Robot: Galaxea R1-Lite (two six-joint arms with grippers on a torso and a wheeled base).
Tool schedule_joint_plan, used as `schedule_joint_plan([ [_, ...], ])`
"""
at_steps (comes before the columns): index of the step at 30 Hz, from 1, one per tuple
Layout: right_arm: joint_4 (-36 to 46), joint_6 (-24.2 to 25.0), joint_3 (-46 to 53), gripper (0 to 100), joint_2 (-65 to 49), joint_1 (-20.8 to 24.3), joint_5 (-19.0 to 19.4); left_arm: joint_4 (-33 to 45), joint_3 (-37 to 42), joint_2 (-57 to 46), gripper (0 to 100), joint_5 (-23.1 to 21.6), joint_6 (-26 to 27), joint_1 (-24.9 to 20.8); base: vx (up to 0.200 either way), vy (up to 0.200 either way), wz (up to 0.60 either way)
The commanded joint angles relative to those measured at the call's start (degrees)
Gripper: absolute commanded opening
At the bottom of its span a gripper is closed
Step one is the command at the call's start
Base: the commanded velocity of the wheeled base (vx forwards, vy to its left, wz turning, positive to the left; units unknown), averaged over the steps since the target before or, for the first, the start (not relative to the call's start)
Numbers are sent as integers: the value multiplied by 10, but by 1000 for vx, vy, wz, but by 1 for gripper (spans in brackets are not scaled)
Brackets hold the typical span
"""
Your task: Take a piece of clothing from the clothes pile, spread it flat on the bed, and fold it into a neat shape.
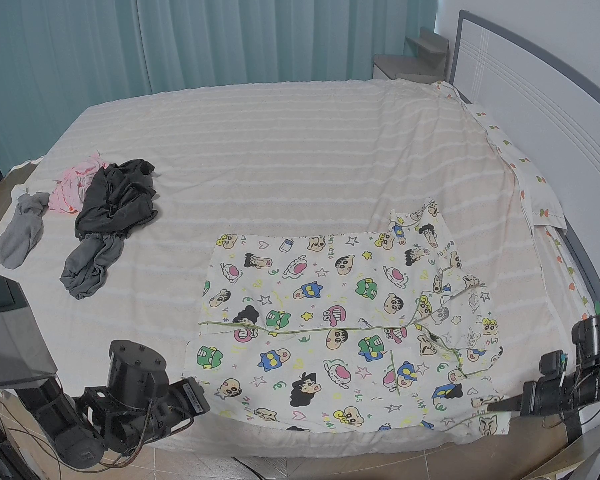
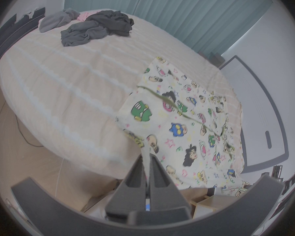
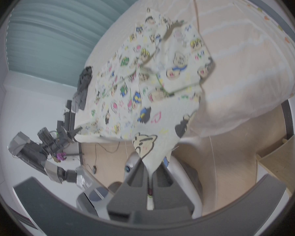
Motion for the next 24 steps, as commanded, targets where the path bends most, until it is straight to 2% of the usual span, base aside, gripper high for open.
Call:
schedule_joint_plan([
  [1,-1,34,-52,0,-44,-2,1,4,-49,1,0,5,1,12,0,0,0],
  [10,-2,70,-126,0,-16,-3,1,4,-115,40,0,-1,10,63,0,0,0],
  [16,-3,93,-174,0,20,-10,0,4,-169,73,0,-1,11,67,0,0,0],
  [24,-24,99,-182,0,44,-23,1,5,-223,120,0,-1,37,84,0,0,0],
])
